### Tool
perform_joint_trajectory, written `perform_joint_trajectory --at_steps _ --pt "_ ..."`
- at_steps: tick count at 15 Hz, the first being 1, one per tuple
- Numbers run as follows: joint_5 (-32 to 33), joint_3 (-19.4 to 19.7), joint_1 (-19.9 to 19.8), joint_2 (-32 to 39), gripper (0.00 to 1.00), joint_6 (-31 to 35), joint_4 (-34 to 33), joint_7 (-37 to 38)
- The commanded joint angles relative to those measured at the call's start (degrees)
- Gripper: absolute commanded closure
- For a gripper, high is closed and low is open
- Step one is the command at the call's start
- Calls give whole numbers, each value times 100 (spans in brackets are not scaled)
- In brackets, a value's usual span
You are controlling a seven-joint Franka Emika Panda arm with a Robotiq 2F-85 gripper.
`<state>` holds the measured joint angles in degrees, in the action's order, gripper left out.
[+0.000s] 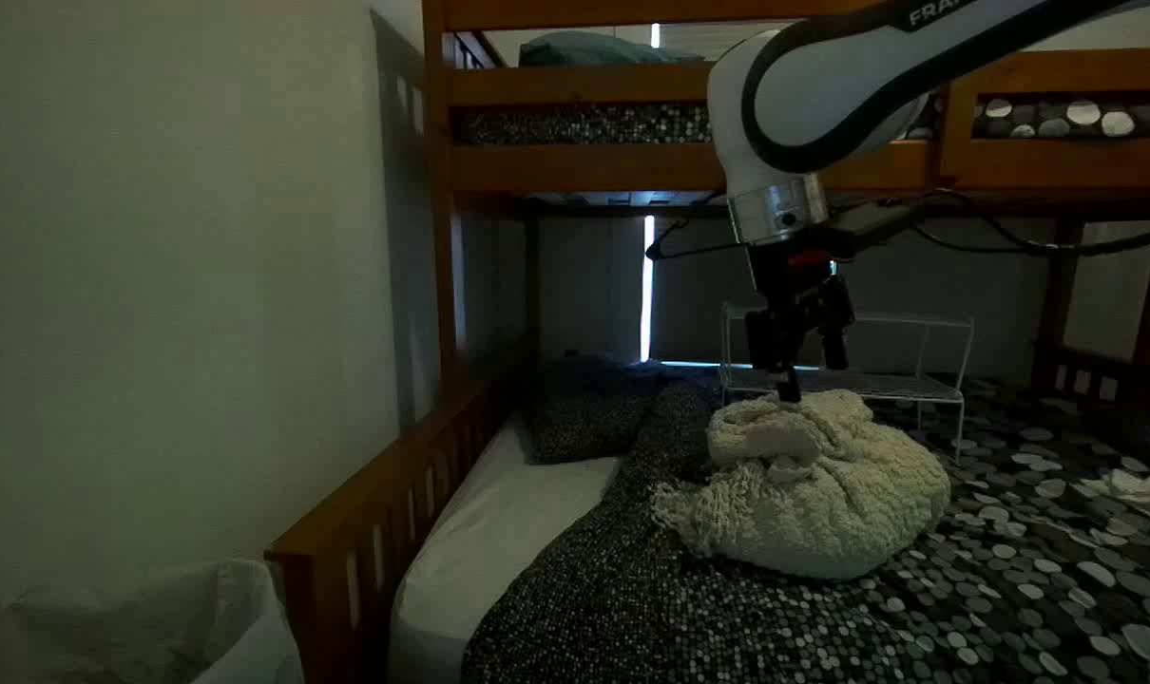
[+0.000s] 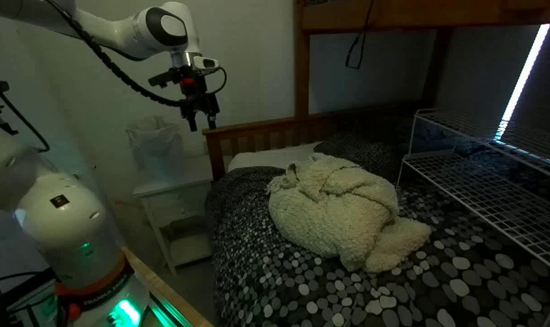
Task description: Move the white fleece to the left
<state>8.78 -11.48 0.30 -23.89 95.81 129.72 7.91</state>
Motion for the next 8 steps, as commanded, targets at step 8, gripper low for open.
perform_joint_trajectory --at_steps 8 --pt "50 112 103 124 0 37 -65 353"
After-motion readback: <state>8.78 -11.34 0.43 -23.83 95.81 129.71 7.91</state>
